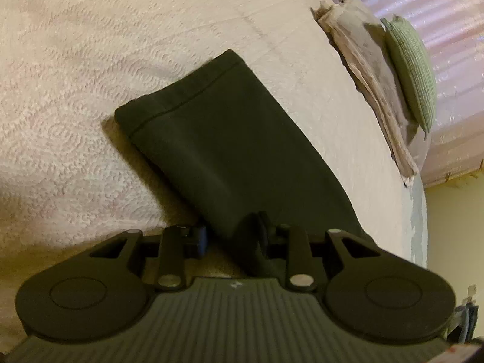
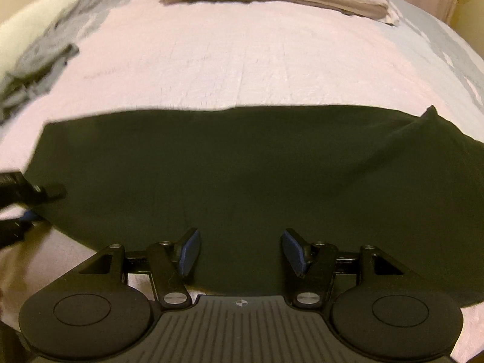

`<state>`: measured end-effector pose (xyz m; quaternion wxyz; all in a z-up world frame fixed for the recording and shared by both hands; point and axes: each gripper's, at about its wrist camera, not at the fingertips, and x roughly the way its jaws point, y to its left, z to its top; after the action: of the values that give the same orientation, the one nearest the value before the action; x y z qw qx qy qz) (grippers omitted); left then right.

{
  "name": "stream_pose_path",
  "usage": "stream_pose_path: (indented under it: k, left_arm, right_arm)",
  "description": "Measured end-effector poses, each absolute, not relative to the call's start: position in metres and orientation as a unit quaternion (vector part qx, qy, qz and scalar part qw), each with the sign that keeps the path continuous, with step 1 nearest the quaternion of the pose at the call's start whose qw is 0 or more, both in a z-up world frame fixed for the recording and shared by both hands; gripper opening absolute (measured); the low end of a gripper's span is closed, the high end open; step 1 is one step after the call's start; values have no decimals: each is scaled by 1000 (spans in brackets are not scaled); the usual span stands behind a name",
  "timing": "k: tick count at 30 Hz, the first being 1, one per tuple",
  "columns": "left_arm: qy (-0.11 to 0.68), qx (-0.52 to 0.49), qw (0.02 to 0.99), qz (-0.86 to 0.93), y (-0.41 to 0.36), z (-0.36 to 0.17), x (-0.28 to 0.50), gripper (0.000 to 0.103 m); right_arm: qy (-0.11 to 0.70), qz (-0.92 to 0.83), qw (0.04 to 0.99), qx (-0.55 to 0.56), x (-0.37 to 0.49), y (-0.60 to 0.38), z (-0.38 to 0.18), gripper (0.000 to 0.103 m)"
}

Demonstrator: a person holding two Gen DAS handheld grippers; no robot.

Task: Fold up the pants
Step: 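Fold the held leg end over toward the waistband with the left gripper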

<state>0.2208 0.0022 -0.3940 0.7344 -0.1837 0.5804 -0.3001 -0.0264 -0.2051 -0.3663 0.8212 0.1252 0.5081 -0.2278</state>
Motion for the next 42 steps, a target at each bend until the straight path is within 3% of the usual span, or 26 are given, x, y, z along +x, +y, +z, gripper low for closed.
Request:
stream_pose_path:
  k: [4, 11, 19, 26, 29, 32, 35, 42]
  left_arm:
    - [576, -177, 741, -296, -1, -393, 219, 22]
    - [536, -114, 774, -318, -14, -357, 207, 13]
    - [386, 54, 823, -414, -66, -280, 147, 8]
    - [297, 102, 777, -545, -144, -228, 38, 8]
    - [316, 139, 716, -607, -180, -243, -17, 10]
    - [378, 195, 656, -623, -206, -288, -54, 19]
    - [438, 226, 628, -602, -206, -321, -64, 20]
    - [452, 189, 654, -576, -176, -297, -23, 24]
  right_arm:
    - [505, -242, 825, 80, -23, -196, -380, 65]
    - [475, -288, 806, 204, -65, -253, -349, 66]
    - [423, -417, 756, 274, -193, -362, -318, 66]
    - [396, -494, 711, 305, -282, -432, -301, 66]
    - [391, -507, 699, 320, -307, -452, -299, 66]
    - [390, -504, 692, 341, -323, -453, -298, 66]
    - [383, -481, 699, 365, -330, -451, -302, 66]
    - [322, -354, 748, 460, -313, -431, -314, 65]
